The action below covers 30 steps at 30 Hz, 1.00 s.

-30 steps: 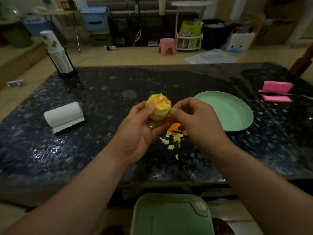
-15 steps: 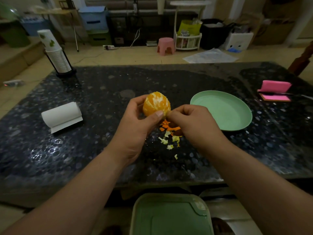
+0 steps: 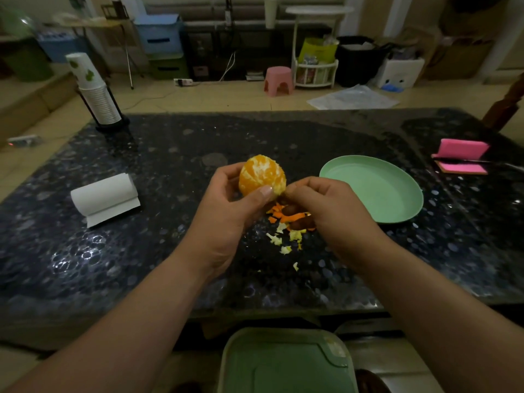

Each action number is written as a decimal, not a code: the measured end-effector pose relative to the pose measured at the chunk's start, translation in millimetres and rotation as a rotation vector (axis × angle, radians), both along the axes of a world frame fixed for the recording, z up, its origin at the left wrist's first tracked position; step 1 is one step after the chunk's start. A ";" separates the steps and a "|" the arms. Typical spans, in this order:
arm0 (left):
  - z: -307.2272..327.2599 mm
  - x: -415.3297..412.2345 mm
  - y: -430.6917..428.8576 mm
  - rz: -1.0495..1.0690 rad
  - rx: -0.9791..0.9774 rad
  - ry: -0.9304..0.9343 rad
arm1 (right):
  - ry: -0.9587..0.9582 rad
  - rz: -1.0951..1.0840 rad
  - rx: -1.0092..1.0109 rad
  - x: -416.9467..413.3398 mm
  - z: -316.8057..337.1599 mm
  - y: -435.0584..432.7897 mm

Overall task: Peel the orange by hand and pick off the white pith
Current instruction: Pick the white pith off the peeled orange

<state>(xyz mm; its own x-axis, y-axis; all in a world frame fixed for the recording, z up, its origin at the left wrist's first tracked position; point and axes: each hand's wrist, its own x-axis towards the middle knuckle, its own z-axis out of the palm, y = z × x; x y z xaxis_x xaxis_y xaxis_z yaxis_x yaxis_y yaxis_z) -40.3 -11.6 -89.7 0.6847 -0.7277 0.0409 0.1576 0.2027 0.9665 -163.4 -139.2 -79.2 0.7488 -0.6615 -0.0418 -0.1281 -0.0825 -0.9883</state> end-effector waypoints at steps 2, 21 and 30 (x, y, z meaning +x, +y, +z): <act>-2.9 3.3 0.8 -0.003 0.015 -0.042 | 0.015 0.008 -0.042 0.5 0.6 0.1; -5.5 0.0 2.5 -0.046 0.089 -0.200 | 0.075 -0.025 -0.431 -3.7 -2.6 -3.6; -4.4 0.3 -2.3 -0.096 0.113 0.264 | 0.092 -0.010 -0.478 -2.7 -6.7 0.2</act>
<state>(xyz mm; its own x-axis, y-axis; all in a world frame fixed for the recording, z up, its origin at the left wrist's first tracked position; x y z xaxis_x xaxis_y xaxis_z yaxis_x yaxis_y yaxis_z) -40.0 -13.9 -94.2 0.5889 -0.7793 -0.2141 0.4198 0.0687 0.9050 -166.1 -138.9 -85.9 0.7495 -0.6302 0.2028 -0.2162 -0.5226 -0.8247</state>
